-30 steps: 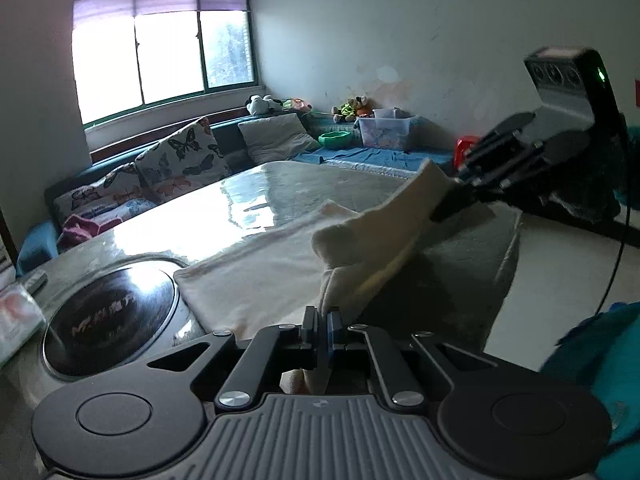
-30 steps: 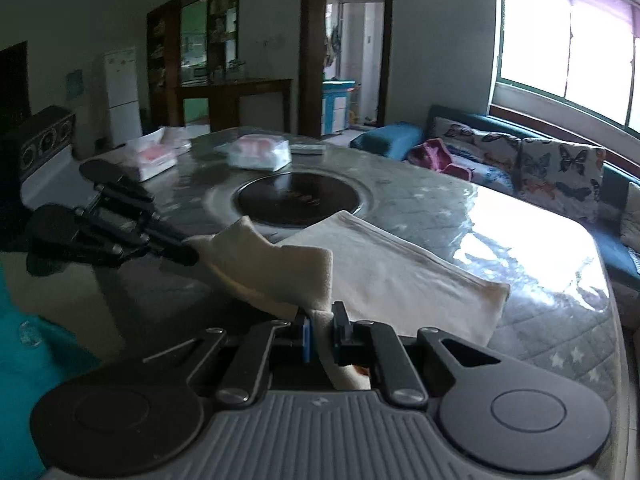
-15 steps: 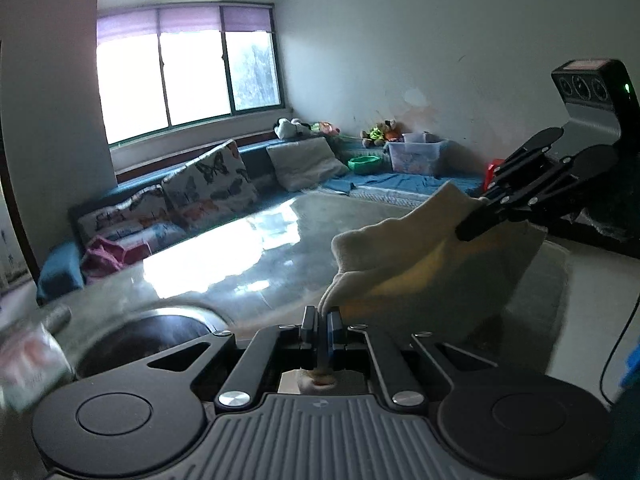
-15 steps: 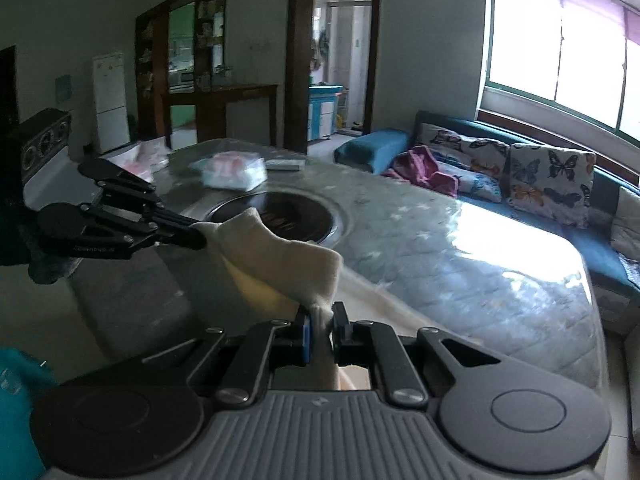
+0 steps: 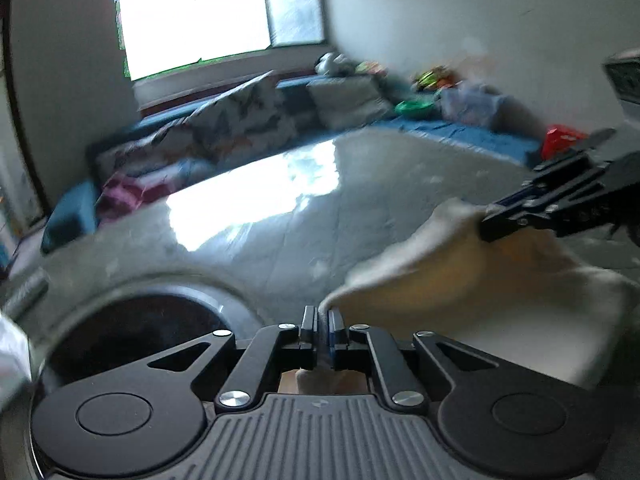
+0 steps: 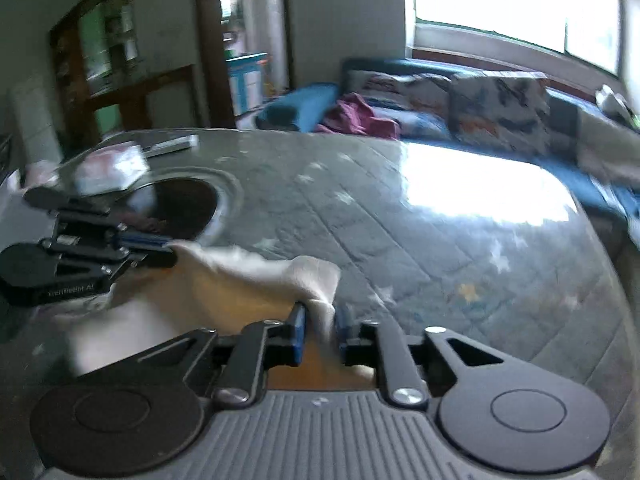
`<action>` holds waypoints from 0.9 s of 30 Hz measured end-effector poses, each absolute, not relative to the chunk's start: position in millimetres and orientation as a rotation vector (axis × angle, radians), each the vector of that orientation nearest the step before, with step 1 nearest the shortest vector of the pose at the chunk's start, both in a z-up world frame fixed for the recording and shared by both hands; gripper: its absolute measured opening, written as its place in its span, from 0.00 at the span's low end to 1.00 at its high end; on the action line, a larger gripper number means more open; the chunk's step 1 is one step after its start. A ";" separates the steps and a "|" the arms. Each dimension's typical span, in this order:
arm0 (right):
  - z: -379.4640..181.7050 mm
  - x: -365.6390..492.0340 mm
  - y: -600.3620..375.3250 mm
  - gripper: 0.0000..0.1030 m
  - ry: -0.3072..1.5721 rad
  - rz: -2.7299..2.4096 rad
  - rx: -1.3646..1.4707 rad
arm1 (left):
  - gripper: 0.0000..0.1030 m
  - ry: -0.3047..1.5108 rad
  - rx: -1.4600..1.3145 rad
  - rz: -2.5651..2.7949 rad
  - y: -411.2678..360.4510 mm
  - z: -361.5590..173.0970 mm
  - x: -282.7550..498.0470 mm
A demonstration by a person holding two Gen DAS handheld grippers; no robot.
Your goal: Fold clothes
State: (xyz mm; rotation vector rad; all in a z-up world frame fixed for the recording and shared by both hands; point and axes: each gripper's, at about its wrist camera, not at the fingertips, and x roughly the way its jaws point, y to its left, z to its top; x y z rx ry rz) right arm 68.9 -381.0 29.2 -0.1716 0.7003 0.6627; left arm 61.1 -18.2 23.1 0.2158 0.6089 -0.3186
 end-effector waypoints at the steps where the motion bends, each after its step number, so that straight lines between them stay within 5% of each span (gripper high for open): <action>1: 26.4 70.5 -383.3 0.18 0.702 0.646 -0.159 | 0.13 0.615 0.208 -0.306 -16.4 21.5 62.9; 11: 36.8 57.7 -389.9 0.18 0.674 0.640 -0.085 | 0.12 0.587 0.109 -0.332 -24.4 50.7 55.0; 27: 10.0 71.0 -353.8 0.18 0.707 0.625 -0.133 | 0.13 0.685 0.170 -0.317 -62.0 23.1 93.1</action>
